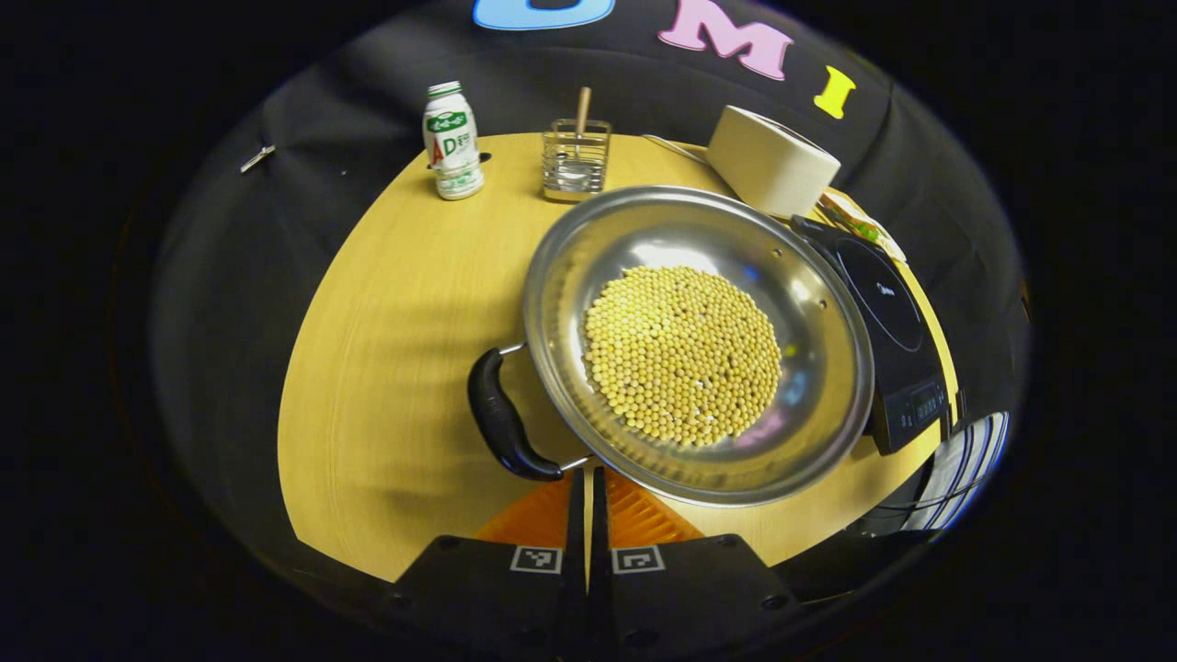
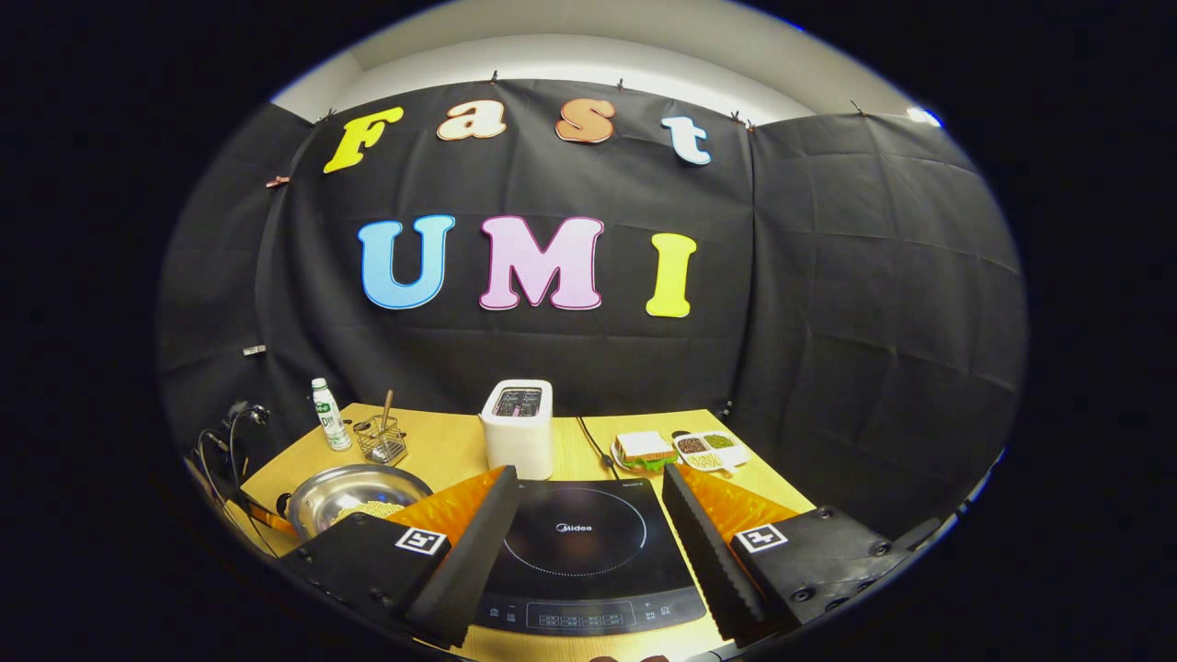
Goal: First push the handle of the pot to place it horizontally, then grasp the pot with both hands and set it on the induction cooktop.
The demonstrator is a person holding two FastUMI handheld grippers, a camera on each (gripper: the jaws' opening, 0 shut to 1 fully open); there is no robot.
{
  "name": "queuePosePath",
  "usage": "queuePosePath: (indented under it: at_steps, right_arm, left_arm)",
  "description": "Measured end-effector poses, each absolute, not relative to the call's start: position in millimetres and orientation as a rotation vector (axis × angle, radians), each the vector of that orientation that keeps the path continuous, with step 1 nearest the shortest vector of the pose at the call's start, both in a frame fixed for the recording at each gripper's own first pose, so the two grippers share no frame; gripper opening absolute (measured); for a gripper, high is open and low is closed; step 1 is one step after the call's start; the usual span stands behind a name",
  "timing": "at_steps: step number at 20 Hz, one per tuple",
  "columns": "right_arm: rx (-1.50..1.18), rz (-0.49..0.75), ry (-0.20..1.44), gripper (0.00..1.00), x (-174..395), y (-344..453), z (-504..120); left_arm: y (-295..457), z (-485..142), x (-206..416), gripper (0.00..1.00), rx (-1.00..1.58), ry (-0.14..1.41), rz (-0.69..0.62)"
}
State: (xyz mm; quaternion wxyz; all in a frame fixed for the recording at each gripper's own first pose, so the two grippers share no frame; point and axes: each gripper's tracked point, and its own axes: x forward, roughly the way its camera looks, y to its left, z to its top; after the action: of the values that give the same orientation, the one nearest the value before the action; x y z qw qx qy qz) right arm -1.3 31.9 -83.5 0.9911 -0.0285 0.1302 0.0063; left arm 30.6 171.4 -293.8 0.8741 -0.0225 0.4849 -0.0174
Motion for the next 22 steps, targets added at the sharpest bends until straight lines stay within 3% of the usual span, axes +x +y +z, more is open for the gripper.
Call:
queuePosePath:
  at_steps: [14, 22]
  right_arm:
    - [-0.053, -0.002, 0.299, 0.98, 4, 30, -89]
    - [-0.049, 0.046, 0.306, 0.98, 4, 41, -90]
  left_arm:
    - [231, -282, 96, 0.05, -0.027, 0.926, 0.079]
    - [243, -256, 72, 0.06, -0.095, 0.840, 0.154]
